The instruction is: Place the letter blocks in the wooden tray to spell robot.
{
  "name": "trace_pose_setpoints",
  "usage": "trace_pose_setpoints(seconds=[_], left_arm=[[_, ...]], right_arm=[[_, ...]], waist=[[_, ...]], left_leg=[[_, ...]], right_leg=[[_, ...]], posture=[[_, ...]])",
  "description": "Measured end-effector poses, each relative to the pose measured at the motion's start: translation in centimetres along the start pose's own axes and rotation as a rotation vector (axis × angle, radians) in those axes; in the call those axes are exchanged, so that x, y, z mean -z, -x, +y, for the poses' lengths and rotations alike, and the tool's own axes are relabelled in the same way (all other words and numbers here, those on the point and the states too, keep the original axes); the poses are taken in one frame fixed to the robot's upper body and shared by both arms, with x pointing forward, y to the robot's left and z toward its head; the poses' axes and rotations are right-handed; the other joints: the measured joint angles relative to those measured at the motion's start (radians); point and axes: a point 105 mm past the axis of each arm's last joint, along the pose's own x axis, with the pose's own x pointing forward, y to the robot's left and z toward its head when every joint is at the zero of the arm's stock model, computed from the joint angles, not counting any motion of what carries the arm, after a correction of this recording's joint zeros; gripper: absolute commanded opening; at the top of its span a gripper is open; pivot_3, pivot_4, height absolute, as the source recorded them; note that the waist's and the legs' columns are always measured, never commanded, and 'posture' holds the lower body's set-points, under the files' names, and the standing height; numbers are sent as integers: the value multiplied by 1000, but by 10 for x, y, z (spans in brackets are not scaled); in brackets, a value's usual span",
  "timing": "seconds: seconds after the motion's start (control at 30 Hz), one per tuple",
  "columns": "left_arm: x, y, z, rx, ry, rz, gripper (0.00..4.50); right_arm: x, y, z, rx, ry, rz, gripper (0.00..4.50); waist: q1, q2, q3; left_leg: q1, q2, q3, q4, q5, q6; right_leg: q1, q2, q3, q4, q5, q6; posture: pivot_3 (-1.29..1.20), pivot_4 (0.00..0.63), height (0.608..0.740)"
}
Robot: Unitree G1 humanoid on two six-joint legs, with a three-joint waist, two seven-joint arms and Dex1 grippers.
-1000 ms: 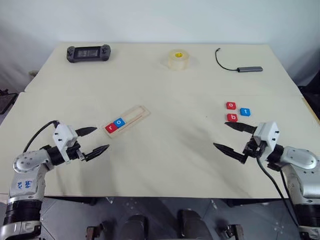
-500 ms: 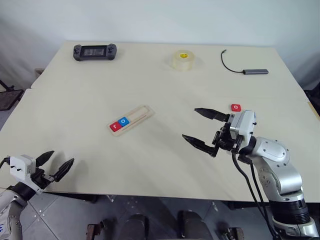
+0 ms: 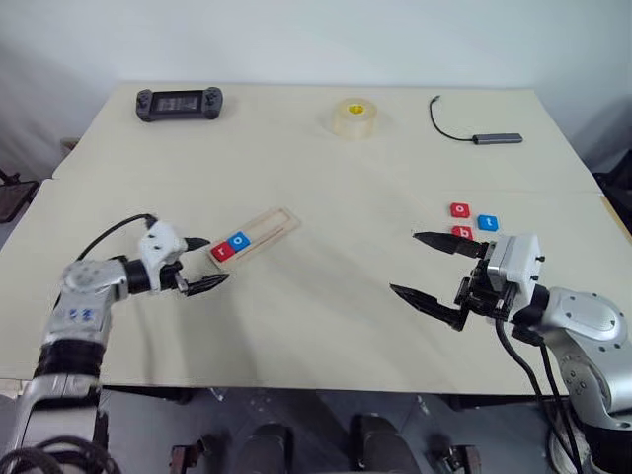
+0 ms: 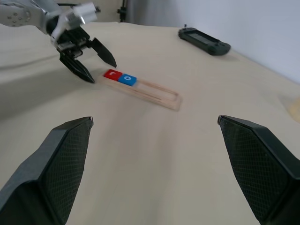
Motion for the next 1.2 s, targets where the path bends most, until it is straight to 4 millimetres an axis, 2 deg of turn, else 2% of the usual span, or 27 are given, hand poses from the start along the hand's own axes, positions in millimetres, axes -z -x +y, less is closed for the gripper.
trace_pose_setpoints(seconds=[0.07, 0.4, 0.43, 0.53, 0.8, 0.97, 1.2], left_arm=[[-1, -1, 6, -1, 17, 4, 4500], [2, -8, 0, 73, 72, 3, 4500], [2, -8, -1, 86, 81, 3, 4114], [2, -10, -3, 108, 84, -3, 3479], [-2, -19, -7, 110, 78, -62, 3477], [-17, -38, -30, 212, 37, -156, 3477], [-61, -75, -72, 457, -124, -235, 3477]], right_arm=[[-2, 0, 1, 9, 8, -2, 4478], [-3, 2, 5, 42, 5, 6, 4478], [-3, 2, 4, 43, 5, 5, 4500], [-3, 2, 4, 46, 5, 5, 4500], [2, 6, 6, 61, -15, 22, 4500], [3, 12, 9, 75, -18, 33, 4500], [13, 46, 15, 139, -52, 135, 4500]], waist=[[-2, 0, 0], [9, 0, 0], [9, 0, 0], [10, 0, 0], [17, 0, 0], [23, -1, 0], [38, -1, 0]], left_leg=[[0, 0, 0, 0, 0, 0], [0, -1, 0, 2, 0, 1], [0, -1, 0, 2, 0, 1], [0, -1, 0, 2, 0, 1], [-1, -2, -1, 3, 0, 1], [-3, -2, -2, 4, 0, 2], [-4, -2, -3, 6, -1, 2]], right_leg=[[-1, 0, 0, 1, 0, 0], [0, -2, 0, 1, 0, 0], [0, -2, 0, 1, 0, 0], [0, -2, 0, 1, 0, 0], [1, -2, -1, 1, 0, 0], [-1, -2, -1, 1, 0, 0], [1, -2, -2, 1, 0, 1]], posture=[[0, 150, 740], [0, 150, 740], [0, 150, 740], [0, 150, 740], [0, 150, 740], [0, 150, 740], [0, 150, 740]])
